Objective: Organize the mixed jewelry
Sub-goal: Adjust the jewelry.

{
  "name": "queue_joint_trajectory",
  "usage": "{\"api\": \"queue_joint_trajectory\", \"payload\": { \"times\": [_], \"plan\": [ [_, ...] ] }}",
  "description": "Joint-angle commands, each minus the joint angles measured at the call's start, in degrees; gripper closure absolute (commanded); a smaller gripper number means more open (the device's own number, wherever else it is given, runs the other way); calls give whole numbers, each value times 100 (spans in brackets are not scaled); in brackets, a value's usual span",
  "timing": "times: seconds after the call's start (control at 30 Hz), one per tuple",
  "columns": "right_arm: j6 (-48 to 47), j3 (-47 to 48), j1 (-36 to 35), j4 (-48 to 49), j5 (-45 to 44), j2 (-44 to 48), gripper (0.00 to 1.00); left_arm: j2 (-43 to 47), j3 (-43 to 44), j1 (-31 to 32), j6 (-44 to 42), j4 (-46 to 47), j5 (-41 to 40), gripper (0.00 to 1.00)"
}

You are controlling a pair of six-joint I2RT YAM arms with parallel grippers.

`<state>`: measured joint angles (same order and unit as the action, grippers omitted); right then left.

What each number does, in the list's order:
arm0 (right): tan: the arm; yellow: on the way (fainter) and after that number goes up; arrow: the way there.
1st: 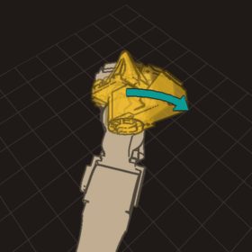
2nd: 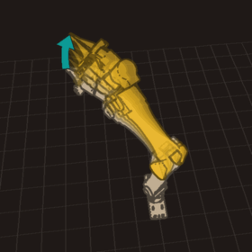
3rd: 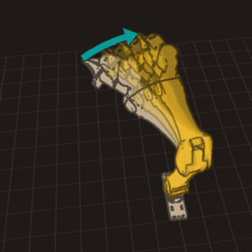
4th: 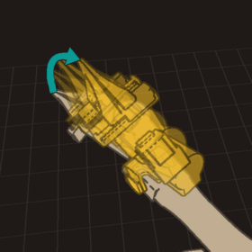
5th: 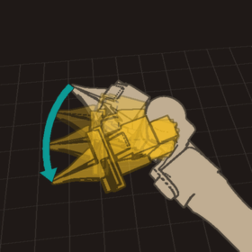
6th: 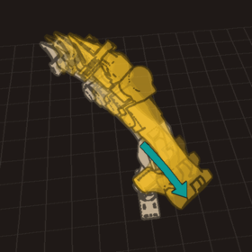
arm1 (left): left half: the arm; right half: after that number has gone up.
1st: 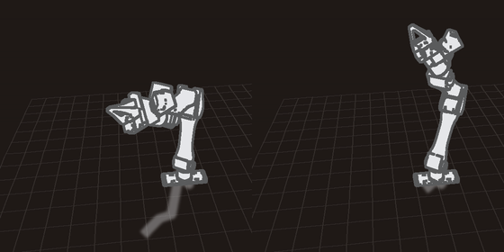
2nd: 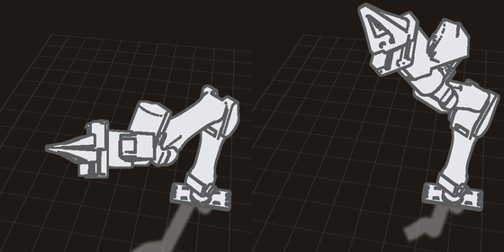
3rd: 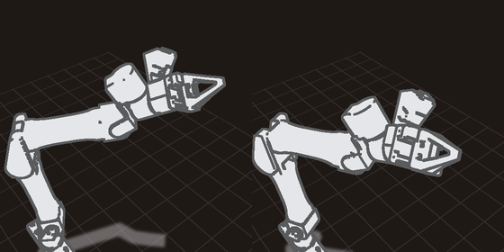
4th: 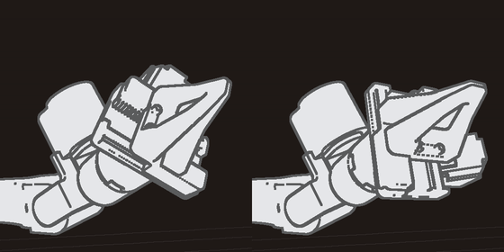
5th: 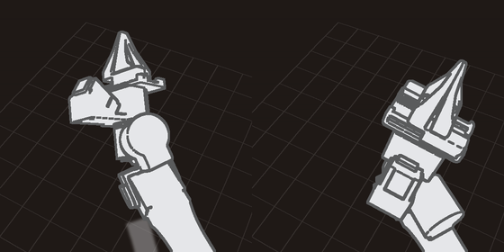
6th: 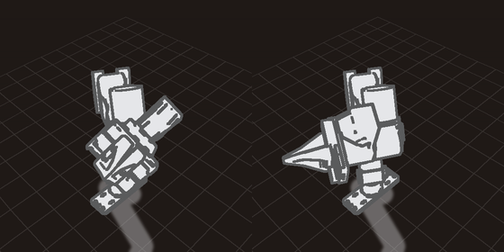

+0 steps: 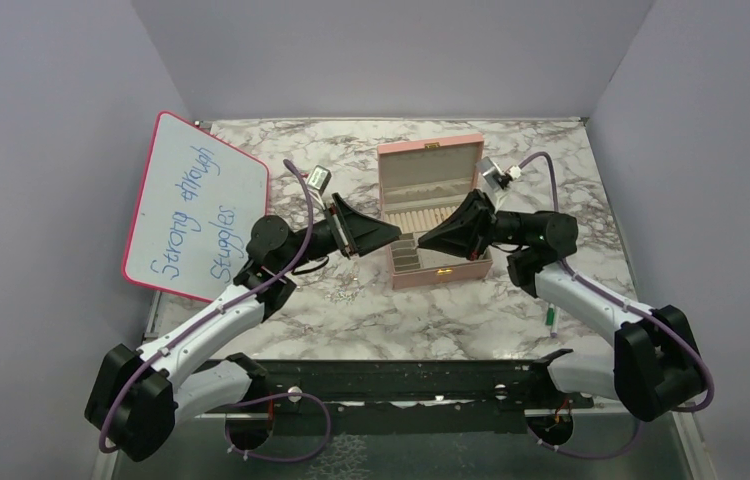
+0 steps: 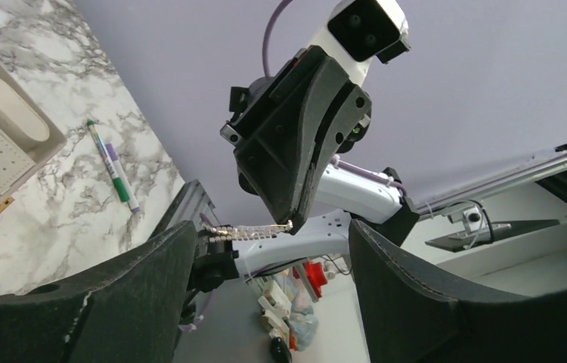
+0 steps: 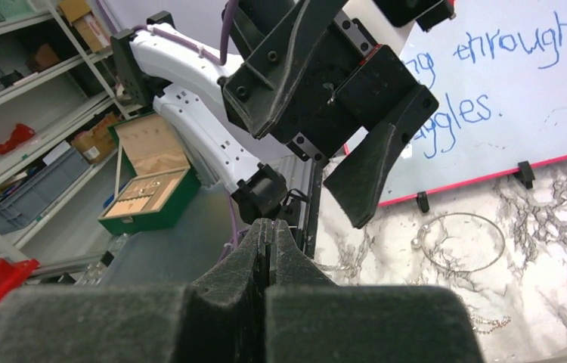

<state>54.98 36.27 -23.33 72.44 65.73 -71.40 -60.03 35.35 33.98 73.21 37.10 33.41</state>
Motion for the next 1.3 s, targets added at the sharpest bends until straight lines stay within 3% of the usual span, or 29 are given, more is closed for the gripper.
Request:
{"api": "queue_joint_trajectory", "payload": {
  "times": [0.0,0.13,0.43,0.67,1.27],
  "plan": [
    [-16,210,-89,284,-232,-28,99,-40,-29,70,587,671,263,30],
    [-163,276,-126,116,-297,-32,99,-152,-5,121,747,872,370,39],
    [-242,396,-224,32,-300,-118,99,-348,32,166,886,1089,461,39],
    [-426,473,-256,-335,-177,-127,99,-483,139,171,912,1233,582,53],
    [-462,512,-286,-424,-97,-226,99,-610,141,166,1077,1707,649,60]
  ]
}}
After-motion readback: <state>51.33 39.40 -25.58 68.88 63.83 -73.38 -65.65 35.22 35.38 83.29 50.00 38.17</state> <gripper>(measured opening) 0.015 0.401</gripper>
